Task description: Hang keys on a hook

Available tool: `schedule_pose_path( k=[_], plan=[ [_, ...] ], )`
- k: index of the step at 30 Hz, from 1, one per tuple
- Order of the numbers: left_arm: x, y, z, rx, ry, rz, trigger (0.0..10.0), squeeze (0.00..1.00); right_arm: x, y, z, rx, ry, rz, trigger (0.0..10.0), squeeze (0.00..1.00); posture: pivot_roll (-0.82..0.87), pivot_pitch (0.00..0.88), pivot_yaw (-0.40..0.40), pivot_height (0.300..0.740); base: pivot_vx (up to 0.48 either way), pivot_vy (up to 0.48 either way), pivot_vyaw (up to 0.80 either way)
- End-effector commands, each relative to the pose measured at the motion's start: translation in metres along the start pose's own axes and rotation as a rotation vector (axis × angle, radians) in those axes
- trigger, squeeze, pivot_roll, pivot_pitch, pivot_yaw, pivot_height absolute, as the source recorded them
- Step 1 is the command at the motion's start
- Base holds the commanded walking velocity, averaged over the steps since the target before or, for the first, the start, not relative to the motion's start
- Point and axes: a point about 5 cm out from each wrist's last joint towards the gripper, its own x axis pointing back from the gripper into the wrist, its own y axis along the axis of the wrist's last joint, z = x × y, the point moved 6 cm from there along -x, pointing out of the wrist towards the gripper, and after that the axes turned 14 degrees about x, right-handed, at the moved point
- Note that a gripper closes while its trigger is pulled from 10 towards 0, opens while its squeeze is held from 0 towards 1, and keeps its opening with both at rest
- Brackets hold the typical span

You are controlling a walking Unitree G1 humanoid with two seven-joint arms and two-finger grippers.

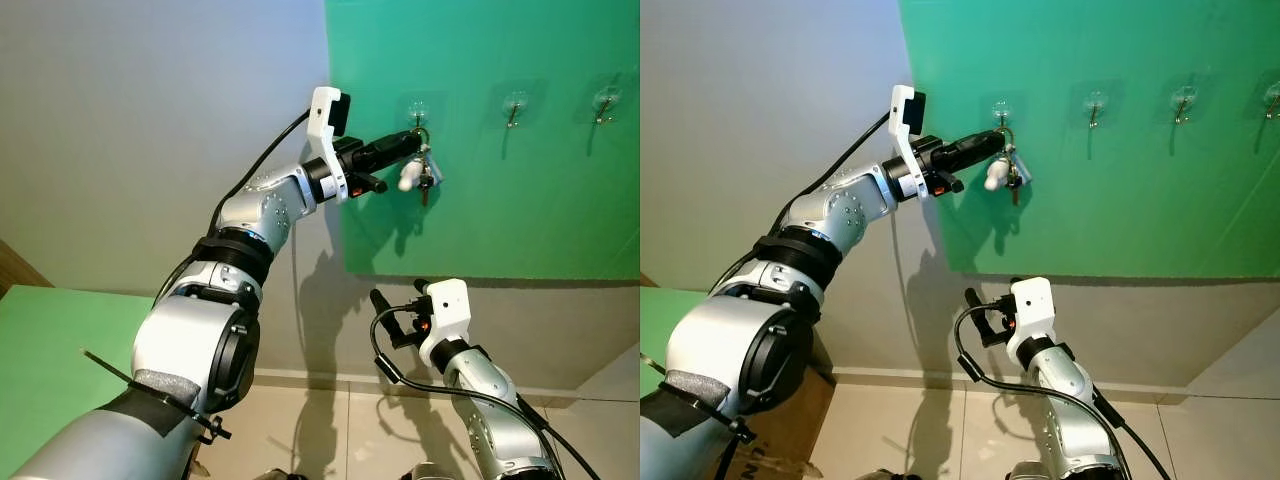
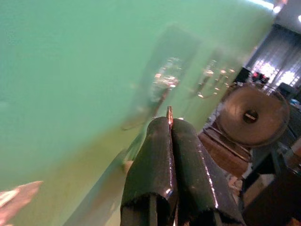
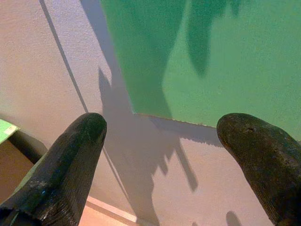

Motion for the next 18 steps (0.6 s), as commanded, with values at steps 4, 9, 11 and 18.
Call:
schedule_pose_path(
  k=[4,9,11,18],
  plan=[
    [0.001,0.015,0.002,0.001,0.025,-0.044,0.0,0.00,0.001,0.003,0.005,0.002,0.020,-0.004,10.0,0.00,-0.35,0.000,0.165,0.740,0.000,0.000,0.00],
    [0.002,0.017,0.004,0.035,0.041,-0.063,0.0,0.00,0.003,0.002,0.003,0.006,0.023,-0.002,10.0,0.00,-0.35,0.000,0.166,0.740,0.000,0.000,0.00],
    [0.002,0.015,0.007,0.055,0.053,-0.056,0.0,0.00,0.005,0.001,0.001,0.008,0.021,0.001,10.0,0.00,-0.35,0.000,0.167,0.740,0.000,0.000,0.00],
    [0.007,-0.002,0.025,-0.084,0.180,0.030,10.0,0.00,0.005,0.000,0.002,0.005,0.019,0.004,10.0,0.00,-0.35,0.000,0.168,0.740,0.000,0.000,0.00]
  ],
)
